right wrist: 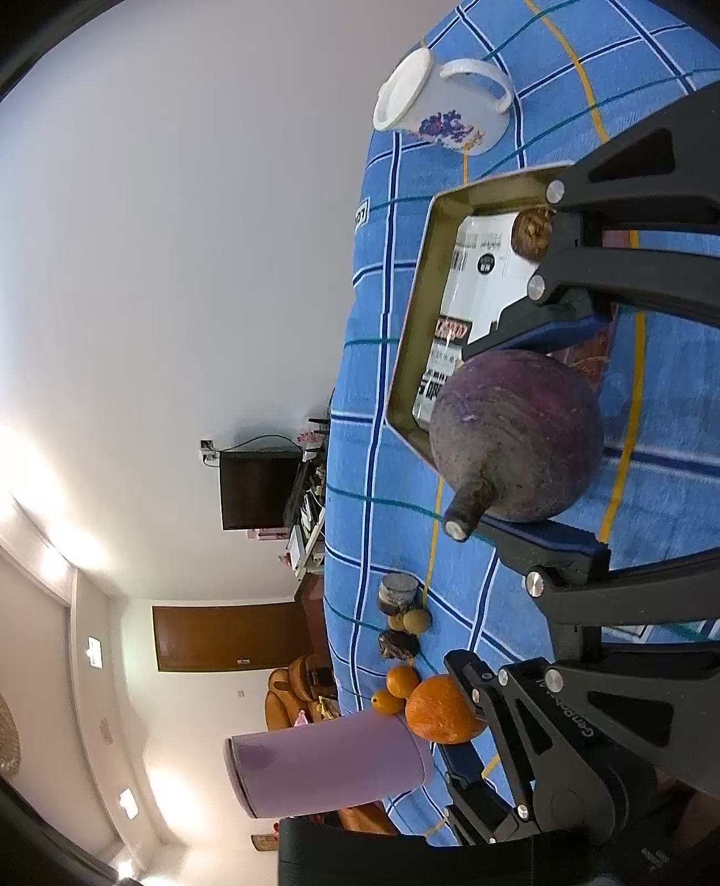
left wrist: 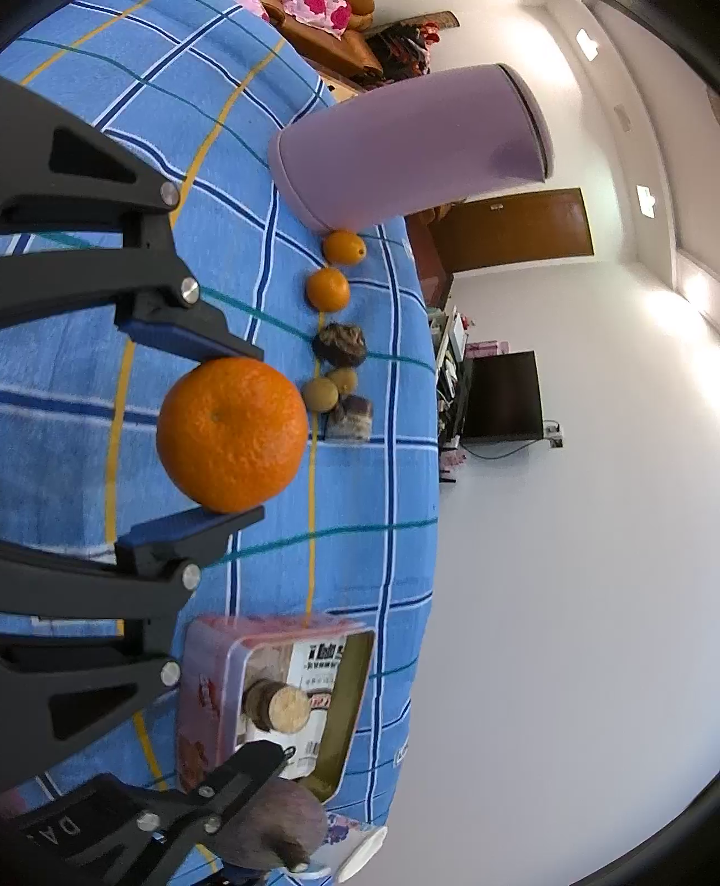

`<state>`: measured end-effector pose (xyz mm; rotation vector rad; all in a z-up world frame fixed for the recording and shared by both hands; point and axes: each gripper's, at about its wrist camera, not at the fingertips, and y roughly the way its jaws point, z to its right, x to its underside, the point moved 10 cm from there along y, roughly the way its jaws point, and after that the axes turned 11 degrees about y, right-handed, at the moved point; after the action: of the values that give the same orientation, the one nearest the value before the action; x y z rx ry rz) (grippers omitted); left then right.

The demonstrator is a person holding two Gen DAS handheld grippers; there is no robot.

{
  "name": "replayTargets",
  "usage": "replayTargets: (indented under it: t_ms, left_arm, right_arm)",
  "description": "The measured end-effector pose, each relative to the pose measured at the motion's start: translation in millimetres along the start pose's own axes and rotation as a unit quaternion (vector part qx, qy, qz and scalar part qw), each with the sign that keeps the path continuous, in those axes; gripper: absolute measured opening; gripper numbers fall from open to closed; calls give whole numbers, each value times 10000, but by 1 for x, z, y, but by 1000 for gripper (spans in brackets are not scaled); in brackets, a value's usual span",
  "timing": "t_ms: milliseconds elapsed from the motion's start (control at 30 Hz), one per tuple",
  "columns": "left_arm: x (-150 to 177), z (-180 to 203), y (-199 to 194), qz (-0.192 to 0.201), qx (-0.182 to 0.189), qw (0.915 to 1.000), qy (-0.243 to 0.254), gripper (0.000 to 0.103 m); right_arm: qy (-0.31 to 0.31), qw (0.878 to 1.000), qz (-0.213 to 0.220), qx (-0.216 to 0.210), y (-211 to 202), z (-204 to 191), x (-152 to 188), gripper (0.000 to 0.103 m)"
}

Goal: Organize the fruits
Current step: 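Carry the orange and turnip over the pink tin with both tools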

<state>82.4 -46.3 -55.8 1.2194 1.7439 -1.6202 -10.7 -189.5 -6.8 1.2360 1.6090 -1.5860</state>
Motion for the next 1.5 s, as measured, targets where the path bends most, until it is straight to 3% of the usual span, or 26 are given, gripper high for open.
replayTargets:
  t_ms: [367,867,1167,1500]
  left_arm:
    - [-11,37,-10,124,354,9992,166,50]
    - [-45,104,-8,295,1013,9933,462,50]
    - [-74,140,17,239,1362,9896,401,50]
    - [-70,159,50,-21,1129,9910,716,50]
  right_arm:
    - [233,9993,184,219,-12,46,-13,53]
    - [937,9921,189,812,-14,148,-32,53]
    - [1178,9909,-166,622,25,162,-47,53]
    - [1360,9865,-719,561,77,155,-32,53]
